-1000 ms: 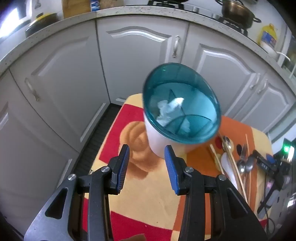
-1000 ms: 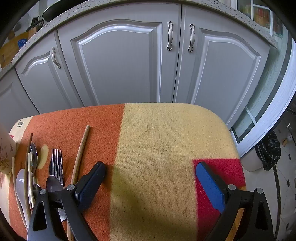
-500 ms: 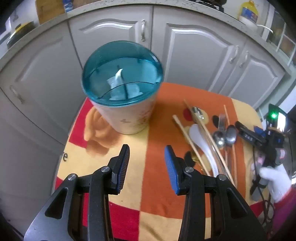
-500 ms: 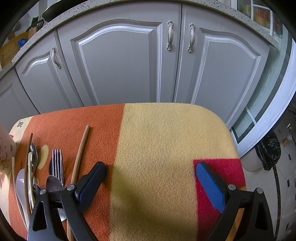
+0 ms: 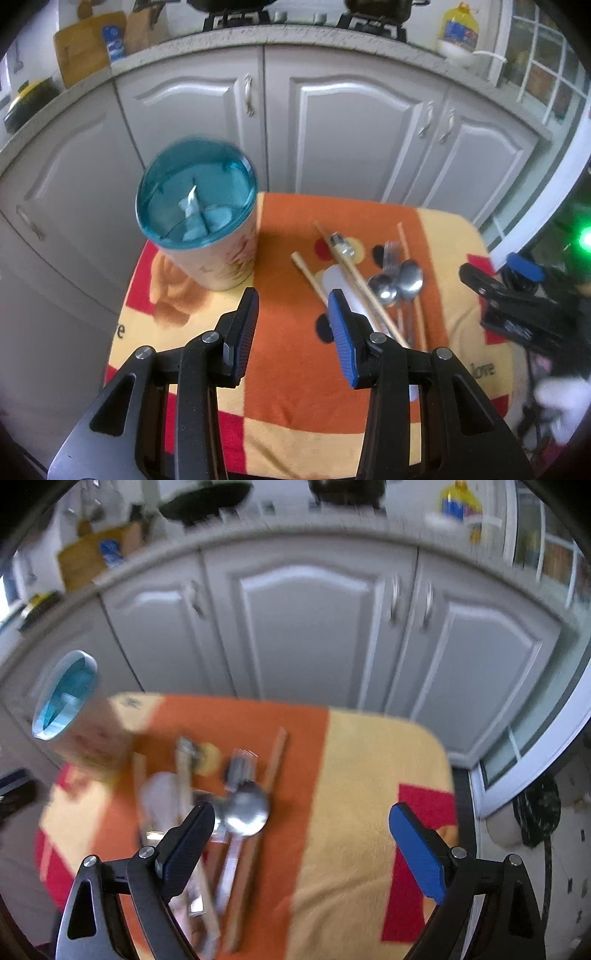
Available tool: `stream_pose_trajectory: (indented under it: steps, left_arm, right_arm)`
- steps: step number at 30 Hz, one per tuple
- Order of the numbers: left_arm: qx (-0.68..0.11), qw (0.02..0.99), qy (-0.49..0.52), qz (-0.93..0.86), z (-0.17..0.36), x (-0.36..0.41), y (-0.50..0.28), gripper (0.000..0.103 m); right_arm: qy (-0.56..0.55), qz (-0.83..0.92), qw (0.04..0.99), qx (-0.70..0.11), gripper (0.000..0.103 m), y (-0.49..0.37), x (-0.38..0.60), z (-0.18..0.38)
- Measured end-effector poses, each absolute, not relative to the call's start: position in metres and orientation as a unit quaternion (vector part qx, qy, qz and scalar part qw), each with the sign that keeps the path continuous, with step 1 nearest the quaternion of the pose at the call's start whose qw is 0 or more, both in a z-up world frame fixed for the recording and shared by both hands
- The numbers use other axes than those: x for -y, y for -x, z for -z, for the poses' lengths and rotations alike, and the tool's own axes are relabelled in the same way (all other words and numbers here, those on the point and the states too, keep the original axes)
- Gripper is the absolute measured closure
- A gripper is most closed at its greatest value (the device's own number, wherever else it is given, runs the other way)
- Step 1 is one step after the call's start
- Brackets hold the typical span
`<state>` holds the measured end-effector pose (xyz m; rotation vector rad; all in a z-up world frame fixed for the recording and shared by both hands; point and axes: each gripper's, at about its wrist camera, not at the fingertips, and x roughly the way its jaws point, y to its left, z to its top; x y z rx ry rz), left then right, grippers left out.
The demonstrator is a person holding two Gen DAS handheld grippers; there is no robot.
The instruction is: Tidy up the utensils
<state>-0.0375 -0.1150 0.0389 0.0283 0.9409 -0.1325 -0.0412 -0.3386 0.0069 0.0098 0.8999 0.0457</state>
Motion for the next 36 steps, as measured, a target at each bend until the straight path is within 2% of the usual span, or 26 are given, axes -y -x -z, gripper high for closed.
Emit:
stream_pose_trajectory:
  steps: [4, 10, 36]
  left_arm:
    - [-0.435, 0.897, -0.011, 0.077, -0.057, 0.124, 0.045, 0.065]
    - [-0.416, 0.905, -0.010, 0.084, -0.074, 0.124, 0.056, 0.065]
    - [-0.389, 0.918, 0.006, 0.078, -0.092, 0.111, 0.065, 0.065]
  right_arm:
    - [-0.004, -0.010, 0.921, -0.390, 0.008, 0.069, 0.323, -0.056]
    - [0.001, 0.027, 0.936, -0.350, 0.008, 0.094, 0.312, -0.095]
    - [-0.003, 0.026, 0.942, -0.334, 0.008, 0.102, 0.295, -0.112]
